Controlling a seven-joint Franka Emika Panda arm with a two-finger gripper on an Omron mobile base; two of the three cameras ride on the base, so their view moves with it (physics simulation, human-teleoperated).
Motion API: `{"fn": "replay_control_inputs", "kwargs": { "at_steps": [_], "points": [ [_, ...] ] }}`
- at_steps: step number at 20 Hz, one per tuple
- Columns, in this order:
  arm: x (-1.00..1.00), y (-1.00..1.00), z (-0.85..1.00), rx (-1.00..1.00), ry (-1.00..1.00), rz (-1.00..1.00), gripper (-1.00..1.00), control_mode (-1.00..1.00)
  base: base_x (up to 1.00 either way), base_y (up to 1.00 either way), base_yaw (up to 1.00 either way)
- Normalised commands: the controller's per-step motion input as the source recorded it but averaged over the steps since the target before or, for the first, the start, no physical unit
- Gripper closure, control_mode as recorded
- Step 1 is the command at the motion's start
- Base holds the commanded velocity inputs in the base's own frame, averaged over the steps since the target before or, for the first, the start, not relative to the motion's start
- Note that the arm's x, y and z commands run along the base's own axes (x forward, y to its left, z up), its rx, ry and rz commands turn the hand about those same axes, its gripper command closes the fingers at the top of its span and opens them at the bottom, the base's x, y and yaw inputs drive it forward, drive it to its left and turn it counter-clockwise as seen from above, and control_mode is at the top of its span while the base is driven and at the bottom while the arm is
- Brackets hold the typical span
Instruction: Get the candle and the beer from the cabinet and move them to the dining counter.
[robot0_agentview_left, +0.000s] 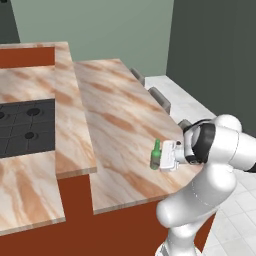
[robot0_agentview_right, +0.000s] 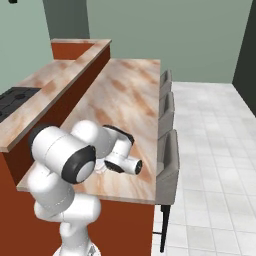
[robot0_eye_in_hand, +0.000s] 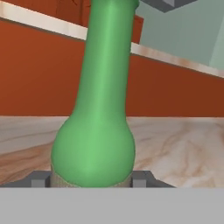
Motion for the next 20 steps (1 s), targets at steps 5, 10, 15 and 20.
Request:
{"fn": "replay_control_inputs", "kwargs": {
  "at_steps": [5, 10, 15, 20],
  "points": [
    [0.07, 0.00, -0.31, 0.00, -0.01, 0.02, -1.00, -1.00, 0.00, 0.00, 0.00],
    [-0.10, 0.00, -0.18, 0.00, -0.09, 0.02, -1.00, -1.00, 0.00, 0.00, 0.00],
    [-0.14, 0.00, 0.05, 0.00, -0.04, 0.00, -1.00, -1.00, 0.00, 0.00, 0.00],
    [0.00, 0.00, 0.29, 0.00, 0.00, 0.00, -1.00, -1.00, 0.00, 0.00, 0.00]
  ]
}}
